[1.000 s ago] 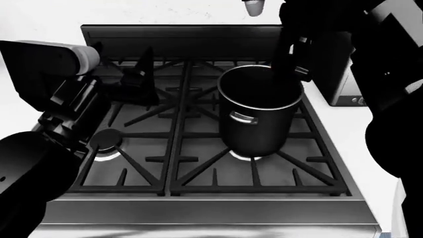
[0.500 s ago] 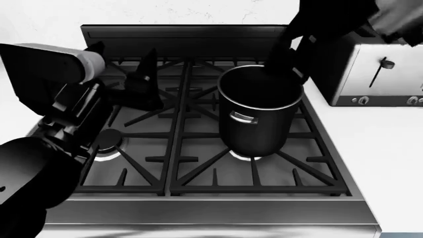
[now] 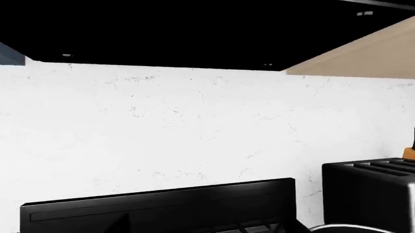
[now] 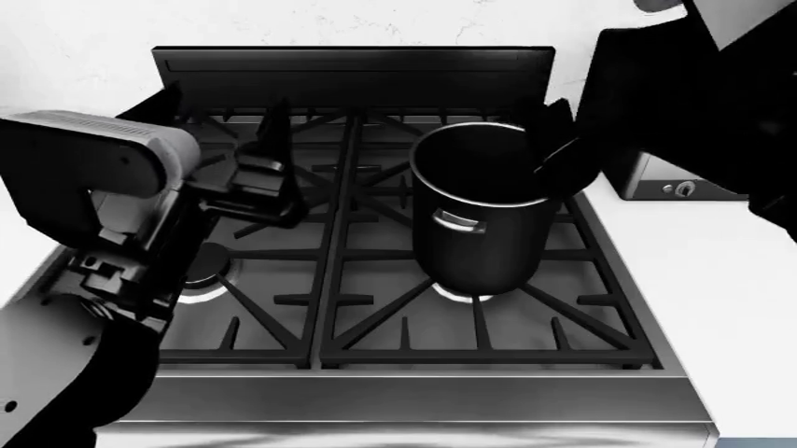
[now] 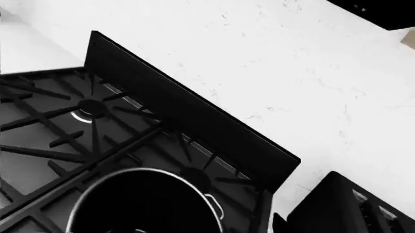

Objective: Frozen meat rests on a plate on the counter. Retrieve the meat and place it in a pot on a burner. Then turn the burner on.

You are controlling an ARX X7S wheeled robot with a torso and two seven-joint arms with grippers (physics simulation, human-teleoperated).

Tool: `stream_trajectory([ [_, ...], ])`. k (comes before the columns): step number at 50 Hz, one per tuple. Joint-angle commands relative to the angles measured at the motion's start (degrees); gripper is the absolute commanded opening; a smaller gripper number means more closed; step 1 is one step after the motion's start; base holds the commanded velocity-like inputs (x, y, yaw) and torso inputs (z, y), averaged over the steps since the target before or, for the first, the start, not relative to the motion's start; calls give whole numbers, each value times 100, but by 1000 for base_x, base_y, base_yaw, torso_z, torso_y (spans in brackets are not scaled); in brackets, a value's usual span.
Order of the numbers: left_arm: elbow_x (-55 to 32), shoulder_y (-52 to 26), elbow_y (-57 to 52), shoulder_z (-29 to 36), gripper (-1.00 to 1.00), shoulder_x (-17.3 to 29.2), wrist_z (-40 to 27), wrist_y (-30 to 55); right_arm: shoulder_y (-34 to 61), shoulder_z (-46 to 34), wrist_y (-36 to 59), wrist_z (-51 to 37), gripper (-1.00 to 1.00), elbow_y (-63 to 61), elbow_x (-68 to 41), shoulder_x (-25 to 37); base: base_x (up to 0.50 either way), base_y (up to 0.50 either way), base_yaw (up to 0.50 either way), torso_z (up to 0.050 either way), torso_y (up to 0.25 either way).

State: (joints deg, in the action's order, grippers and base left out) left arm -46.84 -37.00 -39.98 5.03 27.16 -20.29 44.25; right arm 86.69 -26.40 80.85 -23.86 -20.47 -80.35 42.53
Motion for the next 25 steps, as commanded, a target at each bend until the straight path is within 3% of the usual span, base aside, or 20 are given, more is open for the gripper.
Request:
stream_trajectory([
  [1, 774, 318, -43, 232, 100, 26, -12, -530, -1625, 1219, -905, -3174, 100, -1440, -1641, 496, 0, 0, 0, 0, 0],
  [8, 676, 313, -88, 205, 100, 77, 99, -579, -2304, 1477, -1339, -3449, 100, -1753, -1895, 583, 0, 0, 0, 0, 0],
  [19, 434, 246, -238, 217, 100, 167, 197, -473, -2371, 1508, -1485, -3394, 100, -1893, -1876, 482, -7, 0, 0, 0, 0],
  [25, 288, 227, -283, 172, 100, 176, 163, -405, -2349, 1458, -1497, -3375, 100, -1927, -1852, 433, -477, 0, 0, 0, 0],
])
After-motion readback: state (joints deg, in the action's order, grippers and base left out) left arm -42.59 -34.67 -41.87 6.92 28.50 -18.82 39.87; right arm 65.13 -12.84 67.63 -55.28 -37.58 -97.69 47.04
